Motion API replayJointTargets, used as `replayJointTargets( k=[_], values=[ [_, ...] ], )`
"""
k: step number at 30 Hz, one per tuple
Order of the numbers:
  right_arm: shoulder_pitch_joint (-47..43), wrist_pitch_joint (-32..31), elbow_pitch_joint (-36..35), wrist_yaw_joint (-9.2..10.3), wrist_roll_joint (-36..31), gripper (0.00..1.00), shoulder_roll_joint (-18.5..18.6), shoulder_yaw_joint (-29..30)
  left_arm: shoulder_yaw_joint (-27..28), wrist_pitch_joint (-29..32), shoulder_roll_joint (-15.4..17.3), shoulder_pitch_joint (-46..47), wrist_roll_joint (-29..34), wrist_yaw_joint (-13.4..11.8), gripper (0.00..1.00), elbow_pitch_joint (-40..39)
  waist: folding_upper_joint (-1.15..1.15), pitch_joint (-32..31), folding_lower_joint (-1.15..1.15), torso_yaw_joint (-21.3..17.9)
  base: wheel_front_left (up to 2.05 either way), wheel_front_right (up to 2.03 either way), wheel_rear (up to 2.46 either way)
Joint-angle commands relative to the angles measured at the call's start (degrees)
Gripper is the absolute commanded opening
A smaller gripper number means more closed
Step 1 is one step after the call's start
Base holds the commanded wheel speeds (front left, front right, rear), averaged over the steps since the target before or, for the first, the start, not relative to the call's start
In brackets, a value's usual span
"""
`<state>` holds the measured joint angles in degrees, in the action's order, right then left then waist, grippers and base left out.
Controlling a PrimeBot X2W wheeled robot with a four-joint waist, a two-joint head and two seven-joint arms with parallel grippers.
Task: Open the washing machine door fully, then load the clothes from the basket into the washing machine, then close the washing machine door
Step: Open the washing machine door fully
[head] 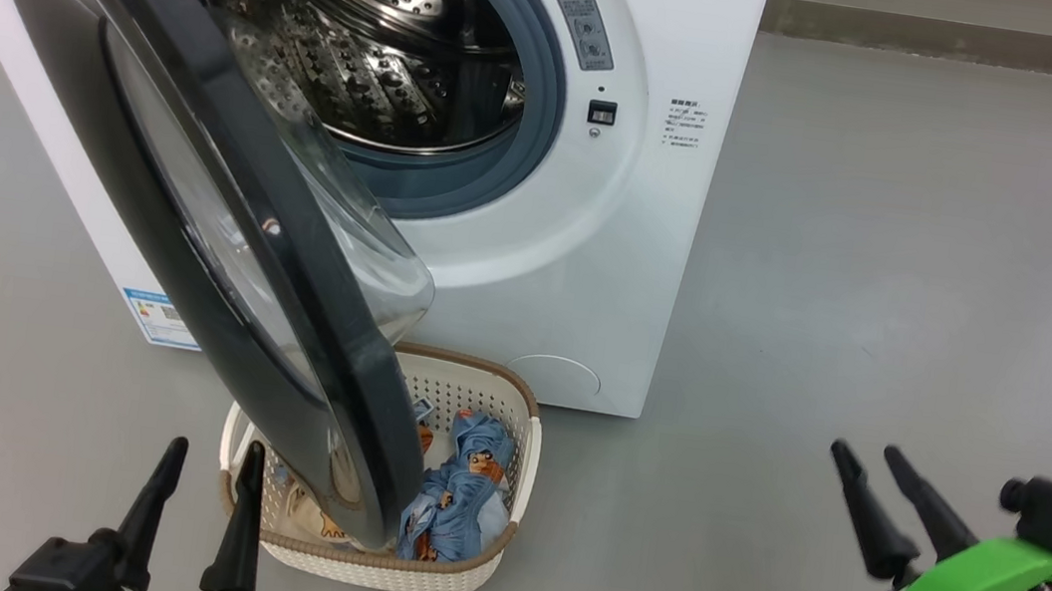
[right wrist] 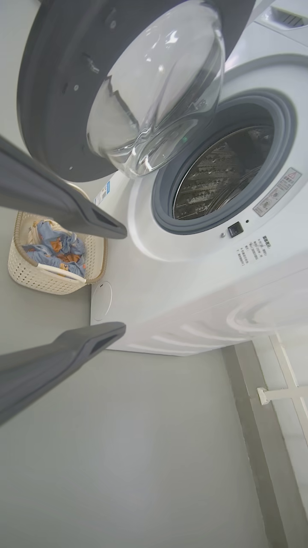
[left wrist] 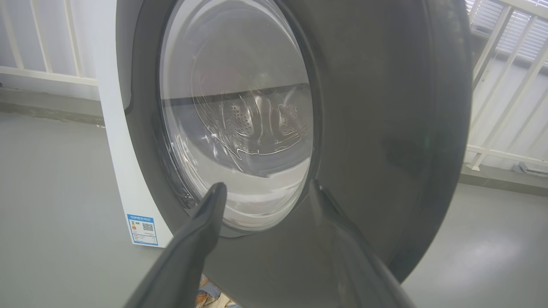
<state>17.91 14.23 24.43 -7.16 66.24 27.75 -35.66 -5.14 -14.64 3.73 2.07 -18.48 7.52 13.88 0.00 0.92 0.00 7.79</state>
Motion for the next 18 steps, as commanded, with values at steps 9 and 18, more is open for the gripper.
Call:
replayJointTargets(
  k=[9, 18],
  values=[
    [-5.56, 0.76, -0.22, -0.33, -15.15, 1.00, -3.55, 8.99, 2.49, -0.36, -0.25, 0.77, 0.32, -0.03, 1.00, -1.66, 0.00, -0.31, 0.00, 0.15, 0.00, 0.00, 0.00],
    [-10.00, 0.76, -6.35, -0.33, -30.09, 1.00, -7.74, 21.10, 2.79, -0.36, -0.44, 1.02, 0.50, -0.03, 1.00, -1.70, 0.00, 0.15, 0.00, 0.35, 0.00, 0.00, 0.00]
  ],
)
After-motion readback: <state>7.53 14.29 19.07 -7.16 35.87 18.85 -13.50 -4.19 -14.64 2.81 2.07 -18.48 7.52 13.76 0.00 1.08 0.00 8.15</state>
